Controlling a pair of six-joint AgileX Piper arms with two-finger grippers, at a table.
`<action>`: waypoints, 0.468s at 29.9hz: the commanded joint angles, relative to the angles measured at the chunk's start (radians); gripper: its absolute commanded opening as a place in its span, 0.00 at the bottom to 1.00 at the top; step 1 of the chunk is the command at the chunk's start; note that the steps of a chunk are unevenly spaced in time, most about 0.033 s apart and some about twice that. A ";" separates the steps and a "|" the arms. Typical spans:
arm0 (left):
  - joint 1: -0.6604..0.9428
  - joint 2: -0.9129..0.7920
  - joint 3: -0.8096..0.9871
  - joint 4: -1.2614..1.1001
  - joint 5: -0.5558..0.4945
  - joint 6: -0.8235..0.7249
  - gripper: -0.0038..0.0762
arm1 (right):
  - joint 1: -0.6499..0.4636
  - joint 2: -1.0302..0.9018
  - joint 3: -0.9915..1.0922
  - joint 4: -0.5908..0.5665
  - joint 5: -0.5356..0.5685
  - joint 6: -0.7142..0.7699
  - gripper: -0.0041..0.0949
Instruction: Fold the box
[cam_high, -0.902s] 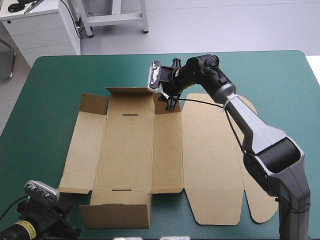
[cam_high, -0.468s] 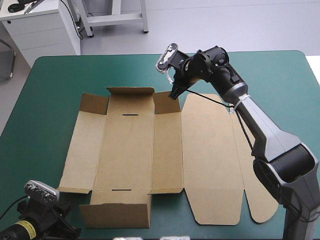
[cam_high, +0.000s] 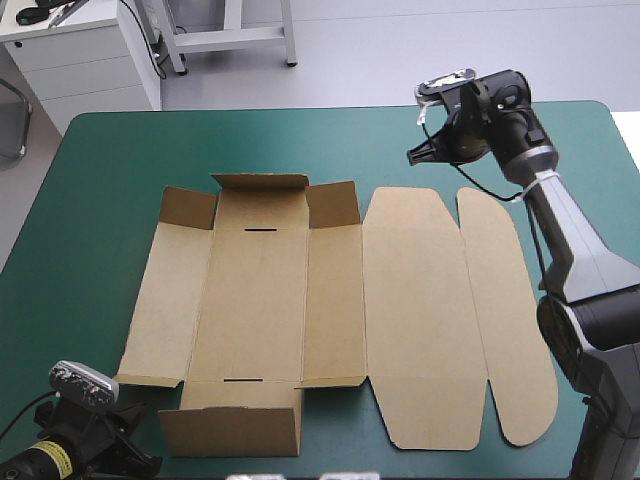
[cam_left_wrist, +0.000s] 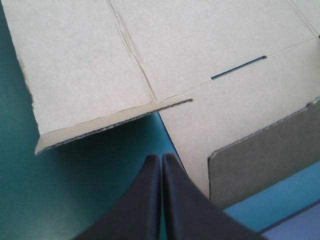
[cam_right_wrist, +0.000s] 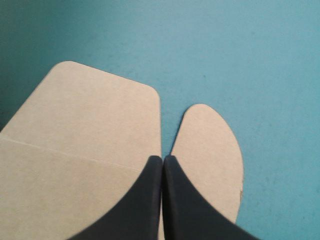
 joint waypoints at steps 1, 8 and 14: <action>-0.004 0.015 -0.024 -0.001 -0.052 -0.006 0.04 | -0.066 -0.109 -0.014 0.064 0.013 -0.021 0.02; -0.004 0.015 -0.024 -0.001 -0.052 -0.006 0.04 | -0.120 -0.263 0.124 0.185 0.013 -0.084 0.02; -0.004 0.015 -0.026 -0.001 -0.050 -0.006 0.04 | -0.120 -0.516 0.435 0.198 -0.061 -0.130 0.02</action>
